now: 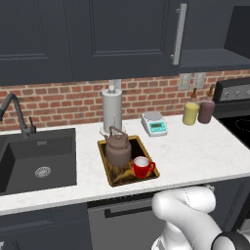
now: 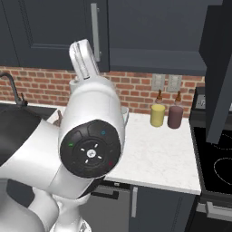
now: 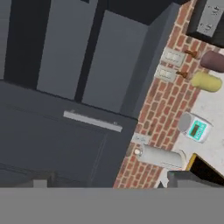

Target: Pick the kettle from the counter and place it on the tray. Then pick the mug from the cabinet and place it on the tray. Then close the cabinet doors.

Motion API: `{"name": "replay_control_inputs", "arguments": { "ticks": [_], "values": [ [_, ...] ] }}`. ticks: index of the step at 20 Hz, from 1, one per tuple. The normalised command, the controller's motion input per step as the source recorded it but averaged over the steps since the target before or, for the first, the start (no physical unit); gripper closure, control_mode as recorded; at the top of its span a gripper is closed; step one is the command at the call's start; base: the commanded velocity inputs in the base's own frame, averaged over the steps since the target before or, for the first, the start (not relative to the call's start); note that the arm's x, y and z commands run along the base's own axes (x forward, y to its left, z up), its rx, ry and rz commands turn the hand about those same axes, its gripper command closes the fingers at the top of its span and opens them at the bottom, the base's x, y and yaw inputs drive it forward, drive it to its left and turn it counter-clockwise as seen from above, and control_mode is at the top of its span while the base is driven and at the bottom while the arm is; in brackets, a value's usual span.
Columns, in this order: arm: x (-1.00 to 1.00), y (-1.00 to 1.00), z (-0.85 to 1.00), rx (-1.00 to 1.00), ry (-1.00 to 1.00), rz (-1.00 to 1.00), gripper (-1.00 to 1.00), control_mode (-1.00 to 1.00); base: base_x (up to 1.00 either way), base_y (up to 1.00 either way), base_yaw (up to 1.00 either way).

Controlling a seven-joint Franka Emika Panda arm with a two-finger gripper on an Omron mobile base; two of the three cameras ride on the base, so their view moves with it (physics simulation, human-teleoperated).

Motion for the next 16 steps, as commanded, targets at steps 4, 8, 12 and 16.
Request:
{"name": "replay_control_inputs", "arguments": {
  "ticks": [4, 8, 12, 16],
  "values": [
    [-0.04, -0.3, 0.0, 0.27, -0.06, -0.07, -1.0, -1.0, 0.0, 0.0, 0.0],
    [0.0, -0.36, 0.04, 0.23, -0.04, -0.08, -1.0, -1.0, 0.0, 0.0, 0.0],
    [0.0, -0.28, 0.12, 0.1, -0.08, -0.07, -1.0, -1.0, 0.0, 0.0, 0.0],
    [0.0, -0.29, 0.16, 0.01, -0.09, -0.09, -1.0, -1.0, 0.0, 0.0, 0.0]
  ]
}}
